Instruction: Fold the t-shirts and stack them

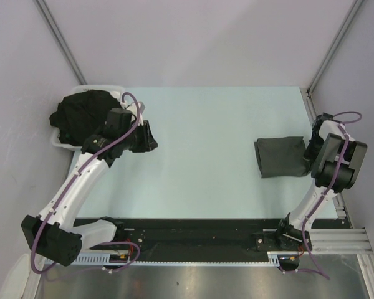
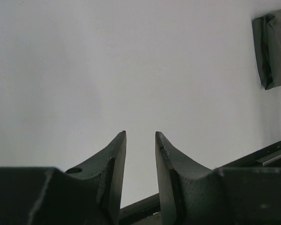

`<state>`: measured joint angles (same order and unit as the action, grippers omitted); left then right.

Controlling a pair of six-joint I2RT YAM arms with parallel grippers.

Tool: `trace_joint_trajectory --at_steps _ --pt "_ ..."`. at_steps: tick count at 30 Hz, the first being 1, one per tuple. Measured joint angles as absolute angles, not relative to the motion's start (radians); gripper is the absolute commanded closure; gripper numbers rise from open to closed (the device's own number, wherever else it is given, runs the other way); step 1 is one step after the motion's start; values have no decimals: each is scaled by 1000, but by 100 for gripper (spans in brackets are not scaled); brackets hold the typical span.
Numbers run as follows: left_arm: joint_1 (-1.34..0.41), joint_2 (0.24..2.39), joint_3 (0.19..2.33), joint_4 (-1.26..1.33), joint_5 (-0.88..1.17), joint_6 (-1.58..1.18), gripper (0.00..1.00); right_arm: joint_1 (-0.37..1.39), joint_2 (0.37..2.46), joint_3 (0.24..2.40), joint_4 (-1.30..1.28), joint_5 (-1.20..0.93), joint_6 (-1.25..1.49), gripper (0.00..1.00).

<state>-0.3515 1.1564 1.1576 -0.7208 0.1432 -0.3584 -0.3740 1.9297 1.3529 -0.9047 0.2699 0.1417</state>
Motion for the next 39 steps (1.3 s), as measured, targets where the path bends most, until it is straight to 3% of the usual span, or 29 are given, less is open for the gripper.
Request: trace_joint_trajectory --at_steps 9,26,39 --pt "-358 1159 1160 -722 143 -358 64 -495 1906 1328 -896 283 150 100" --pt "-364 1173 1160 -722 143 -358 64 -506 1857 1328 -882 332 157 100" --pt "-364 1177 1160 -721 143 -358 63 -508 1876 1328 -886 327 165 76"
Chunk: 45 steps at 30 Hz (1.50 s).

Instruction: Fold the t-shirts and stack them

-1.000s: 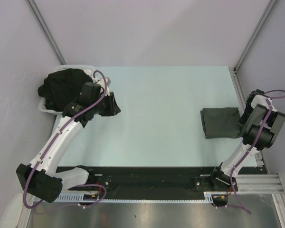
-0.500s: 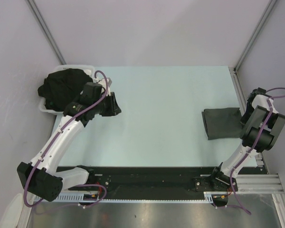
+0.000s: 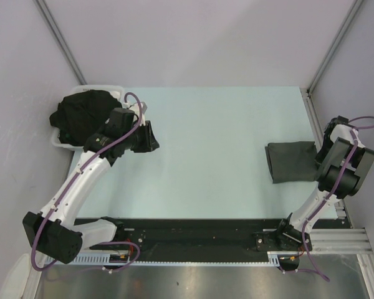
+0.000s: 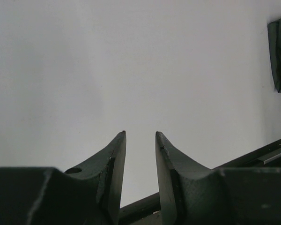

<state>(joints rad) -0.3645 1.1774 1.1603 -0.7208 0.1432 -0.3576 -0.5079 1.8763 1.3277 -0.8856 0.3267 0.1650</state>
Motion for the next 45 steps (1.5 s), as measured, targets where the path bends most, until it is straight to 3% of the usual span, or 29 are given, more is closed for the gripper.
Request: trace_joint_trajectory --at_steps 12,18,41,45 --pt "-364 1183 1159 -720 146 -358 62 -405 1876 1356 -916 373 163 54" --pt "-364 1183 1157 -719 151 -358 61 -390 1861 1409 -940 413 161 49" --pt "-369 1182 1157 -719 161 -358 61 -322 1827 1382 -960 422 185 49" --pt "-369 1178 1155 -719 161 -358 61 -329 1844 1366 -944 403 188 55"
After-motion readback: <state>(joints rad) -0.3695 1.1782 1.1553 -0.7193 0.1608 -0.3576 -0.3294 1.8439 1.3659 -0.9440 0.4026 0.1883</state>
